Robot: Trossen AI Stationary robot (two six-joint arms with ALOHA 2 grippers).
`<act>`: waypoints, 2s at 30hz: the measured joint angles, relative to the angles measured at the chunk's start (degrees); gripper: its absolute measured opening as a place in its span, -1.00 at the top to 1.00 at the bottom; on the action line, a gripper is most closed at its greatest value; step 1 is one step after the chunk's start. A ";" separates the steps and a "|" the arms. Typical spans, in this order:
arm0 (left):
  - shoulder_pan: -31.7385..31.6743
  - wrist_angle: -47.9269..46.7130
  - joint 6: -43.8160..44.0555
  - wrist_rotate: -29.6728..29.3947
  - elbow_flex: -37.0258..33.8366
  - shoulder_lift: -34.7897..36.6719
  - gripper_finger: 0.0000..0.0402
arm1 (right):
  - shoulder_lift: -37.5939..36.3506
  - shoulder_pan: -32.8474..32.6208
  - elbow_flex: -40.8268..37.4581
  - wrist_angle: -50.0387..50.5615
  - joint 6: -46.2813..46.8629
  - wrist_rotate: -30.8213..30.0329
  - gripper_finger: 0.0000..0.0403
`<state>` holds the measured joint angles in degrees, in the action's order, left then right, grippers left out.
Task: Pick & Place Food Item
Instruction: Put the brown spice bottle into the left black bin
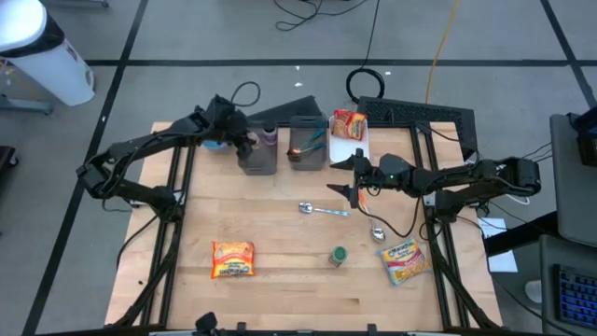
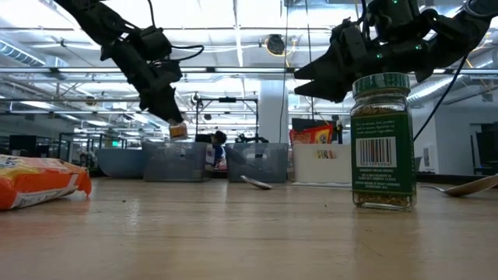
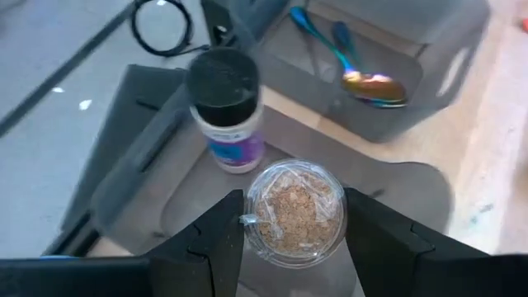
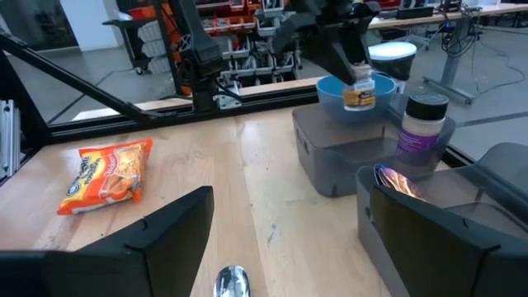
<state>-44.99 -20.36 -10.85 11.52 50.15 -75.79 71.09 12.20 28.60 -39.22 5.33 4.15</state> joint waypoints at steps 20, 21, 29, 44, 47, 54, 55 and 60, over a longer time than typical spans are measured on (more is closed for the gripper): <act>1.46 -0.10 -0.85 -7.27 5.06 -8.47 0.09 | 0.00 0.23 0.00 -2.11 0.56 0.10 -0.58; 1.06 -0.56 -1.00 -7.29 5.64 -9.07 0.09 | 0.00 0.23 0.00 -2.00 0.89 0.12 -0.58; -1.11 -2.24 -1.97 -7.73 6.97 -11.40 0.09 | 0.02 0.23 0.00 -0.61 0.33 0.14 -0.58; -0.68 0.93 -2.29 -11.14 6.97 -18.64 0.09 | 0.02 0.50 0.00 -0.81 -0.06 0.17 -0.58; -0.68 1.20 -2.45 -11.64 6.97 -19.23 0.09 | 0.02 0.68 0.00 -0.79 -0.10 0.12 -0.58; -0.68 1.95 -2.26 -11.58 6.97 -19.45 0.09 | 0.02 1.11 0.00 -0.77 -0.44 0.13 -0.58; -0.68 2.23 -2.10 -11.57 6.97 -19.45 0.09 | 0.02 1.13 0.00 -0.79 -0.45 0.14 -0.58; -0.68 2.67 -1.49 -11.53 6.97 -19.45 0.07 | 0.02 1.24 0.00 -0.77 -0.43 0.14 -0.58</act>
<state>-45.67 -17.69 -12.34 -0.01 57.12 -95.24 71.11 13.43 28.60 -39.99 4.91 4.29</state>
